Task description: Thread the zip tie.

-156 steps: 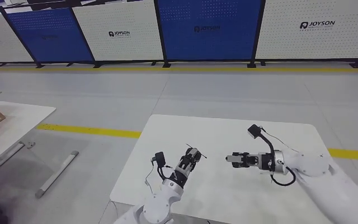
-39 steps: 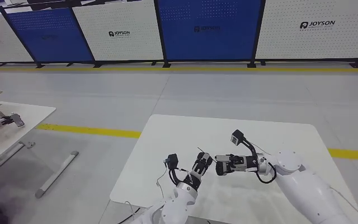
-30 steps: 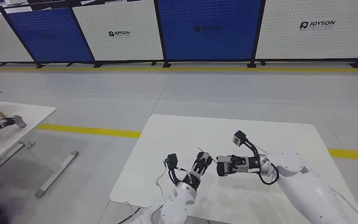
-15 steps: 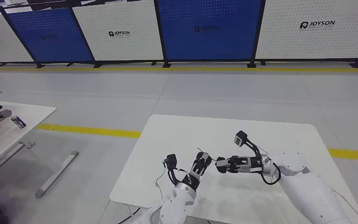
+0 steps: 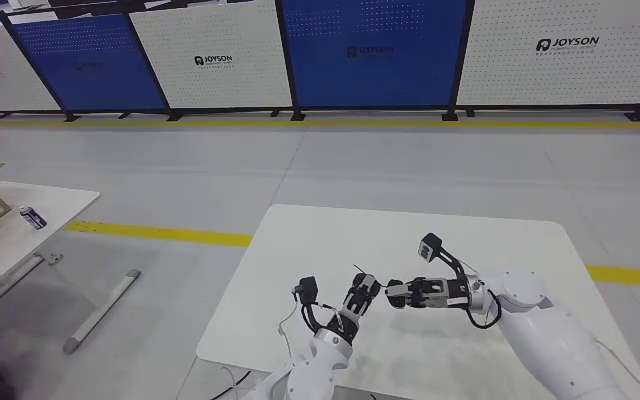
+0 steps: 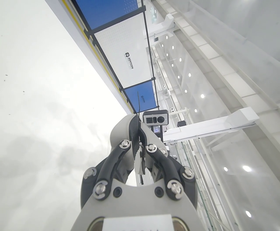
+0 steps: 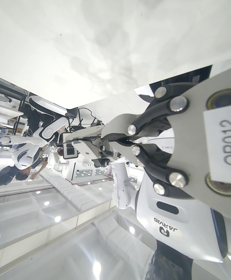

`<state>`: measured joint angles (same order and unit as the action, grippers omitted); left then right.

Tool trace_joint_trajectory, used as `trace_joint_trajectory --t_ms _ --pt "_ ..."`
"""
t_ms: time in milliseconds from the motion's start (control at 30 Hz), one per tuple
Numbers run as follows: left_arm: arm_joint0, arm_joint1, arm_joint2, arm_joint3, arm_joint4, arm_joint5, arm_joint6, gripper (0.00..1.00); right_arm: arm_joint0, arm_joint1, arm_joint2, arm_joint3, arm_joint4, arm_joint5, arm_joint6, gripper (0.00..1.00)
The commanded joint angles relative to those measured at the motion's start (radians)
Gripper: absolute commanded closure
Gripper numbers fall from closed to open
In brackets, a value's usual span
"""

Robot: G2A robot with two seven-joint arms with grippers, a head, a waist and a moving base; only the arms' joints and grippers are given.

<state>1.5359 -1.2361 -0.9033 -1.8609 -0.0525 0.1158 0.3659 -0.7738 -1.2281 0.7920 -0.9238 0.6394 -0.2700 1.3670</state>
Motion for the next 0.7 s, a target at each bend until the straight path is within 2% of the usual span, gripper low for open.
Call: trace_joint_trajectory --t_ms 0,67,100,133,167,667 --pt "0.001 -0.002 -0.002 0.0 0.002 -0.001 0.0 0.57 0.0 -0.001 0.001 0.002 -0.002 0.0 0.002 1.0" --pt "0.003 -0.004 -0.003 0.001 0.006 -0.004 0.002 0.52 0.0 -0.003 0.002 0.003 -0.006 0.0 0.002 1.0" --pt "0.004 -0.004 -0.004 0.001 0.008 -0.006 0.001 0.24 0.0 -0.004 0.003 0.002 -0.008 0.0 0.003 1.0" --pt "0.006 -0.005 -0.005 0.001 0.01 -0.009 -0.001 0.04 0.0 -0.004 0.004 0.002 -0.009 0.0 0.003 1.0" --pt "0.007 -0.006 -0.006 0.001 0.012 -0.01 -0.002 0.0 -0.001 -0.005 0.005 0.002 -0.01 0.0 0.004 1.0" --pt "0.014 -0.01 -0.016 0.005 0.013 -0.001 -0.018 0.0 -0.006 -0.007 0.023 -0.005 -0.008 -0.007 0.023 1.0"
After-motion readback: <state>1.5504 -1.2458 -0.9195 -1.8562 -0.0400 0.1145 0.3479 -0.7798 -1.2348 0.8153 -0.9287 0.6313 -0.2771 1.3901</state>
